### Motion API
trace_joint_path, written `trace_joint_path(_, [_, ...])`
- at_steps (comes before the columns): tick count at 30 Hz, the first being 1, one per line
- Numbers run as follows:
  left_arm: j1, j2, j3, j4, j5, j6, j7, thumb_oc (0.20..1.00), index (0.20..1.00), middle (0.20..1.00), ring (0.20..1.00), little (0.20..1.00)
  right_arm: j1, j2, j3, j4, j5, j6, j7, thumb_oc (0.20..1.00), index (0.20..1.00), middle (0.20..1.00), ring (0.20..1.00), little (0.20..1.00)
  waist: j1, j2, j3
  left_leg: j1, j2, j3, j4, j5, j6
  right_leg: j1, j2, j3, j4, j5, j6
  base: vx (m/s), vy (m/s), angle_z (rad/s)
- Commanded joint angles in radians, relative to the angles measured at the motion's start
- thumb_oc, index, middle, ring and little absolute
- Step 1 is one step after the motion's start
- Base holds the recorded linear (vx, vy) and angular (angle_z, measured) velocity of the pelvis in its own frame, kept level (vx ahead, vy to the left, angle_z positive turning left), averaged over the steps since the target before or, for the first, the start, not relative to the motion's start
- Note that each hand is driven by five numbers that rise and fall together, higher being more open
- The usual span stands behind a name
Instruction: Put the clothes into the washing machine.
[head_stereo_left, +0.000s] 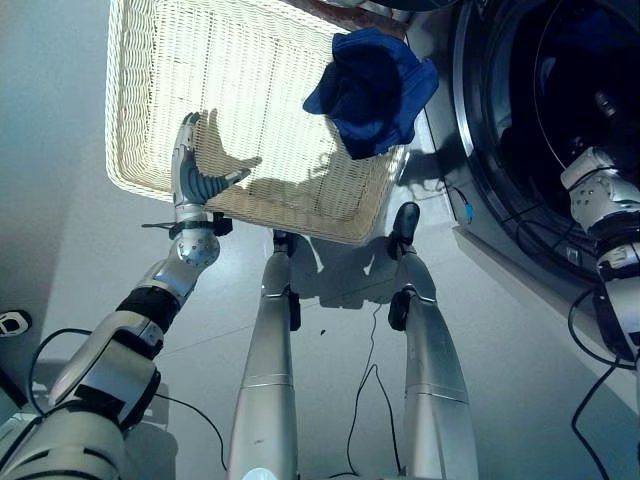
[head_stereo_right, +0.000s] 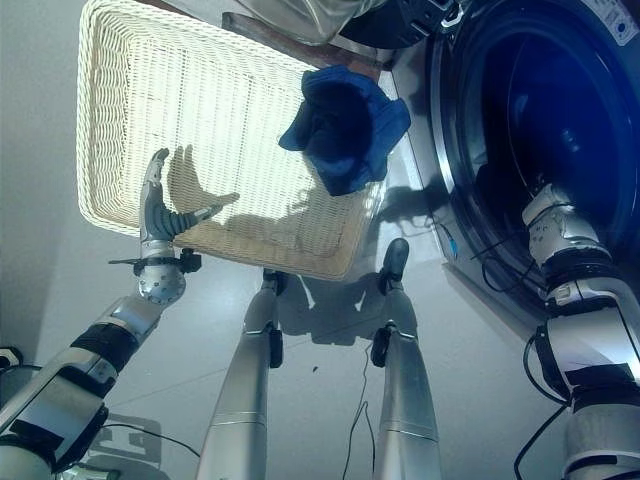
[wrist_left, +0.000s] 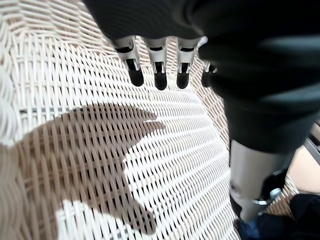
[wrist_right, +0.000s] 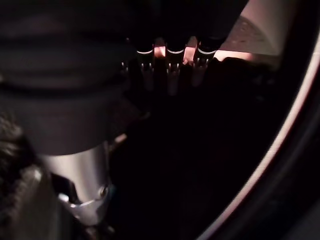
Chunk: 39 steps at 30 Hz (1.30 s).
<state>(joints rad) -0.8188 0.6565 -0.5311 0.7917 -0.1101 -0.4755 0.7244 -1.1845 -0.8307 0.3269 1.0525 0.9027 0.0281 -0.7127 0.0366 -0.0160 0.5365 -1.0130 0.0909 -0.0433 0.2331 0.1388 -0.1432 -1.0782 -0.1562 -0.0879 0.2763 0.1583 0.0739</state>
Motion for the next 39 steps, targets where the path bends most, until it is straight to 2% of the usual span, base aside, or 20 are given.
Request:
trace_joint_path(1, [-0.009,-0.01,0.04,-0.041,-0.063,-0.038,-0.005,1.0,1.0,1.0,1.0,1.0,-0.044,-0.175,0.055,-0.044,-0.135,0.02,-0.007,1.0,1.0,1.0,1.0,1.0,-0.006,0.006,-0.016,0.013,-0.1,0.008,0.033,-0.054,0.065,0.037,0.061,-0.105,0.02,-0.007,0.066,0.0,0.0,0.0])
trace_joint_path(4, [-0.012,-0.023,0.052,-0.051,-0.107,-0.036,-0.014,1.0,1.0,1.0,1.0,1.0,-0.04,-0.147,0.063,-0.102,-0.234,0.016,-0.042,1.0,1.0,1.0,1.0,1.0,-0.006,0.011,-0.016,0.006,-0.1,0.009,0.033,-0.055,0.066,0.026,0.058,-0.105,0.028,-0.012,0.067,0.0,0.0,0.0])
trace_joint_path(10, [-0.01,-0.073,0.113,-0.055,-0.182,-0.038,-0.024,1.0,1.0,1.0,1.0,1.0,0.031,-0.055,0.048,-0.344,-0.5,0.01,-0.138,1.0,1.0,1.0,1.0,1.0,-0.016,0.022,-0.016,-0.007,-0.1,0.019,0.028,-0.057,0.066,0.004,0.055,-0.098,0.039,-0.025,0.07,0.0,0.0,0.0])
trace_joint_path(14, [-0.005,-0.1,0.138,-0.056,-0.202,-0.041,-0.019,1.0,1.0,1.0,1.0,1.0,0.074,-0.018,0.036,-0.45,-0.655,0.021,-0.145,1.0,1.0,1.0,1.0,1.0,-0.023,0.027,-0.016,-0.014,-0.1,0.024,0.026,-0.057,0.067,-0.008,0.055,-0.092,0.042,-0.03,0.071,0.0,0.008,0.0])
trace_joint_path(16, [0.012,-0.129,0.169,-0.056,-0.207,-0.054,-0.012,1.0,1.0,1.0,1.0,1.0,0.133,0.019,0.026,-0.58,-0.85,0.036,-0.143,1.0,1.0,1.0,1.0,1.0,-0.032,0.031,-0.016,-0.018,-0.101,0.031,0.023,-0.057,0.067,-0.016,0.058,-0.087,0.044,-0.035,0.071,-0.01,0.033,-0.01])
trace_joint_path(20, [0.037,-0.165,0.204,-0.069,-0.189,-0.059,0.012,1.0,1.0,1.0,1.0,1.0,0.227,0.078,0.009,-0.743,-1.002,0.032,-0.106,1.0,1.0,1.0,1.0,1.0,-0.043,0.031,-0.016,-0.019,-0.099,0.04,0.029,-0.057,0.068,-0.021,0.061,-0.08,0.055,-0.04,0.071,0.0,0.0,0.0])
trace_joint_path(27, [0.041,-0.194,0.234,-0.095,-0.135,-0.049,0.055,1.0,1.0,1.0,1.0,1.0,0.33,0.141,0.018,-0.857,-1.112,-0.02,-0.02,1.0,1.0,1.0,1.0,1.0,-0.056,0.027,-0.016,-0.026,-0.096,0.051,0.028,-0.05,0.067,-0.029,0.064,-0.075,0.058,-0.04,0.07,0.0,0.003,0.01])
trace_joint_path(30, [0.031,-0.208,0.248,-0.114,-0.109,-0.035,0.076,1.0,1.0,1.0,1.0,1.0,0.365,0.181,0.055,-0.918,-1.188,-0.062,0.022,1.0,1.0,1.0,1.0,1.0,-0.061,0.03,-0.016,-0.031,-0.098,0.054,0.026,-0.045,0.066,-0.039,0.066,-0.072,0.06,-0.037,0.069,0.0,0.0,0.0])
trace_joint_path(35, [0.028,-0.222,0.253,-0.121,-0.104,-0.03,0.085,1.0,1.0,1.0,1.0,1.0,0.365,0.192,0.109,-0.959,-1.297,-0.13,0.04,1.0,1.0,1.0,1.0,1.0,-0.062,0.037,-0.016,-0.031,-0.1,0.062,0.031,-0.04,0.064,-0.041,0.067,-0.068,0.064,-0.036,0.069,0.0,0.006,-0.01])
trace_joint_path(39, [0.016,-0.224,0.254,-0.113,-0.11,-0.027,0.068,1.0,1.0,1.0,1.0,1.0,0.328,0.189,0.151,-0.961,-1.312,-0.142,0.028,1.0,1.0,1.0,1.0,1.0,-0.056,0.039,-0.016,-0.029,-0.1,0.062,0.036,-0.037,0.061,-0.035,0.066,-0.068,0.063,-0.036,0.069,0.0,-0.001,0.02])
